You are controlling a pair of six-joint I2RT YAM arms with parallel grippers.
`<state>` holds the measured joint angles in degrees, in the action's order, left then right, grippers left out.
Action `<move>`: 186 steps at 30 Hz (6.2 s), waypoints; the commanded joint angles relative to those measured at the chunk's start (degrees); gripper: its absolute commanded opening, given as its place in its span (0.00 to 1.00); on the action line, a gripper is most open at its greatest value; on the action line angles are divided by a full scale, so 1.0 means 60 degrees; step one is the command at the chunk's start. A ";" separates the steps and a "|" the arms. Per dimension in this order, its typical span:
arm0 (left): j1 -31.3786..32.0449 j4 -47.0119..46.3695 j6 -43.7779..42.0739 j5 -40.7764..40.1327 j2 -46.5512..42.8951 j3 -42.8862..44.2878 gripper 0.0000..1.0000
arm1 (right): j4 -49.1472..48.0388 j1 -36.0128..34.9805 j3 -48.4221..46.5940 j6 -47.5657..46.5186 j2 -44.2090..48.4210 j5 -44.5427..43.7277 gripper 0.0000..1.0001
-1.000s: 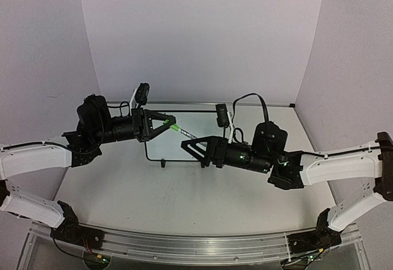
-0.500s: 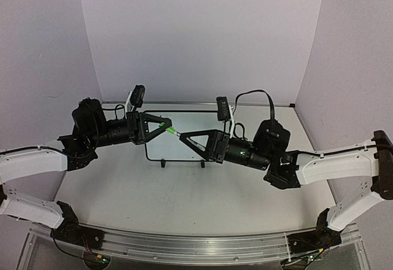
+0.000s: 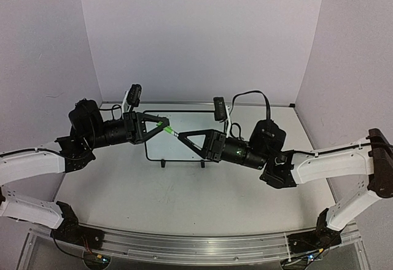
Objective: Write a sentence on the whiteboard
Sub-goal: Open the pen cap from the whiteboard marker, then place the pen cap at the center of the board.
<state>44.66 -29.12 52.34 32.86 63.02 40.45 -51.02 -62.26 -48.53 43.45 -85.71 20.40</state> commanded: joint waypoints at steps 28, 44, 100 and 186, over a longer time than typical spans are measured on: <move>-0.0301 -0.0255 -0.0359 -0.1162 -0.0986 -0.0035 0.00 | -0.1135 -0.0067 0.0586 0.0508 0.0119 -0.1144 0.00; -0.0398 -0.0339 -0.0164 -0.0936 -0.0498 0.0287 0.00 | 0.0520 -0.0064 -0.0318 -0.0225 0.0014 0.0297 0.41; -0.0398 0.0491 -0.0535 0.0117 -0.0413 0.0191 0.00 | -0.1343 -0.0062 -0.0960 0.0172 -0.1018 -0.0411 0.15; -0.1198 0.9484 -0.2234 -0.4298 0.1745 0.0433 0.88 | 0.5493 0.1638 0.1271 -0.1805 0.2448 -0.1624 0.00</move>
<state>37.80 24.01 41.82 9.85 76.88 37.84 -18.26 -52.38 -38.83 33.80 -70.72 11.98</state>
